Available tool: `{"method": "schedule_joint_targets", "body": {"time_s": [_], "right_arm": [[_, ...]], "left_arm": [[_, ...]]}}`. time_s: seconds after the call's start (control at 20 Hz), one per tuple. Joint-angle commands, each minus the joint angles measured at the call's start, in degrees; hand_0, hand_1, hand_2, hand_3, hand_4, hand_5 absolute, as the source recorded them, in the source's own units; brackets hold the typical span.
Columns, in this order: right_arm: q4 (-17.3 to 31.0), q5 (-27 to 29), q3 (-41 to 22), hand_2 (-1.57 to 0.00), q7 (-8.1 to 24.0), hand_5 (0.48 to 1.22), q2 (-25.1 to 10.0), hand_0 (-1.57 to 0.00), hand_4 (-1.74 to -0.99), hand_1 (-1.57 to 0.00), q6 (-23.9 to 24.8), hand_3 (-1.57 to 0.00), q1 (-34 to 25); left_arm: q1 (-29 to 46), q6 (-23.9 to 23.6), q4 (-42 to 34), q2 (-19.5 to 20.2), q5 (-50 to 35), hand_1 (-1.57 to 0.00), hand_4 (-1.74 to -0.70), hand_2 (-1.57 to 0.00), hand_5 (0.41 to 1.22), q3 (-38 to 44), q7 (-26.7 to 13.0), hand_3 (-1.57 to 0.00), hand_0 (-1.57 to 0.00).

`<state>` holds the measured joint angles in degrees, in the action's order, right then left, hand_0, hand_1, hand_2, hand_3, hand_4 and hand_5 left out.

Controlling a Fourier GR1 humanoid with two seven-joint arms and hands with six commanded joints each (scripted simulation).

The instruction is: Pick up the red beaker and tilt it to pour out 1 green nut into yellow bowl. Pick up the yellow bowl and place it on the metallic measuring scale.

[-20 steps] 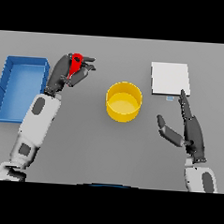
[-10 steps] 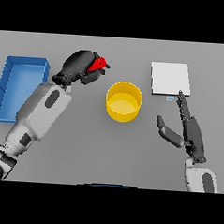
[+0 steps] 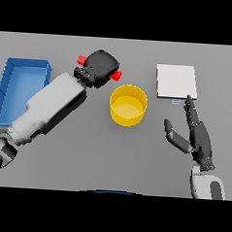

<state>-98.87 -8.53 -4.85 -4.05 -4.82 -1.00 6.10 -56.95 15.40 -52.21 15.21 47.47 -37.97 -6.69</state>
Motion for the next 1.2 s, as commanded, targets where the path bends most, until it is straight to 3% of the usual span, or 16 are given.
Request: {"method": "schedule_joint_targets", "body": {"time_s": [0.0, 0.1, 0.25, 0.5, 0.65, 0.85, 1.15], "right_arm": [[0.4, 0.3, 0.1, 0.00, 0.5, 0.659, 0.4, 0.00, -1.197, 0.00, 0.1, 0.00, -0.4], [0.1, 0.6, -0.1, 0.00, -0.3, 0.639, 0.8, 0.00, -1.206, 0.00, 0.0, 0.00, 0.1], [0.6, -0.6, -0.2, 0.00, -1.1, 0.617, 0.6, 0.00, -1.221, 0.00, 0.6, 0.00, 0.1], [1.6, -2.0, -0.2, 0.00, -1.4, 0.578, 1.3, 0.00, -1.193, 0.00, 2.3, 0.00, -0.7], [1.3, -2.4, -0.2, 0.00, -2.9, 0.569, 1.1, 0.00, -1.160, 0.00, 2.5, 0.00, 0.1], [1.3, -0.9, 0.4, 0.00, -2.1, 0.567, 1.0, 0.00, -1.135, 0.00, 1.9, 0.00, -0.9], [1.8, -1.6, 0.2, 0.00, -2.9, 0.580, 1.1, 0.00, -1.135, 0.00, 2.2, 0.00, -1.0]], "left_arm": [[-1.1, 1.2, 0.9, 0.0, 1.3, -1.57, -1.72, -1.57, 1.215, -1.5, 0.9, -1.35, -1.57], [-3.1, 2.3, 3.0, -0.4, 3.2, -1.57, -1.72, -1.57, 1.217, -4.0, 3.6, -1.29, -1.57], [-5.6, 3.1, 5.0, -1.1, 5.9, -1.57, -1.73, -1.57, 1.219, -7.2, 7.0, -1.43, -1.57], [-10.4, 3.3, 8.1, -1.7, 11.8, -1.57, -1.73, -1.57, 1.220, -13.3, 11.1, -1.52, -1.57], [-12.3, 3.1, 8.6, -1.7, 15.7, -1.57, -1.74, -1.57, 1.221, -17.5, 12.7, -1.55, -1.57], [-14.5, 2.6, 9.8, -1.9, 19.6, -1.57, -1.74, -1.57, 1.221, -21.6, 15.0, -1.56, -1.57], [-16.7, 2.1, 9.6, -1.6, 25.0, -1.57, -1.73, -1.57, 1.221, -27.0, 16.8, -1.57, -1.57]]}}
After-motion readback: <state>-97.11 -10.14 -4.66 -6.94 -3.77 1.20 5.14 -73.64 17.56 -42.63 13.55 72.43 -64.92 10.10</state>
